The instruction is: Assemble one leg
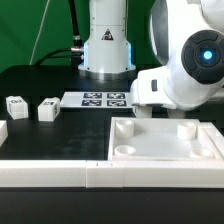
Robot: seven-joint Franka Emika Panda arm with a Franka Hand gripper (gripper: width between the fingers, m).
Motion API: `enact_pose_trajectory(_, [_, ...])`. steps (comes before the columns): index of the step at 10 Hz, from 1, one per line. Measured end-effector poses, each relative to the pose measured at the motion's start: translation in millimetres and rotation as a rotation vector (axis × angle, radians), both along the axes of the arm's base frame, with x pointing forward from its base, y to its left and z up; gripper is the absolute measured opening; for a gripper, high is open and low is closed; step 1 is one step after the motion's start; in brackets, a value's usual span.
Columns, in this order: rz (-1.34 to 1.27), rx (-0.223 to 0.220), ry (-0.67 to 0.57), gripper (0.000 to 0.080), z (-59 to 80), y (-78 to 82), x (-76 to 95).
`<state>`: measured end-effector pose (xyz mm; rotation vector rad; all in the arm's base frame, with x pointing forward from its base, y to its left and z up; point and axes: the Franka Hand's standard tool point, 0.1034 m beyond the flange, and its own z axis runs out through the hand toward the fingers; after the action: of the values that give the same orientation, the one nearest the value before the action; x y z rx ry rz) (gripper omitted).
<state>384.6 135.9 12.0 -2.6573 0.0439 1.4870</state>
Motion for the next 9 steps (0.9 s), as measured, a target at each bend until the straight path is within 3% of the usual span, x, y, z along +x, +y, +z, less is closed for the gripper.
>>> enact_pose_trajectory(6, [0.002,0.004,0.001,0.0288,2.1,-0.4,0.5])
enact_pose_trajectory(9, [0.005,0.012,-0.026,0.029,50.6,-5.8,12.6])
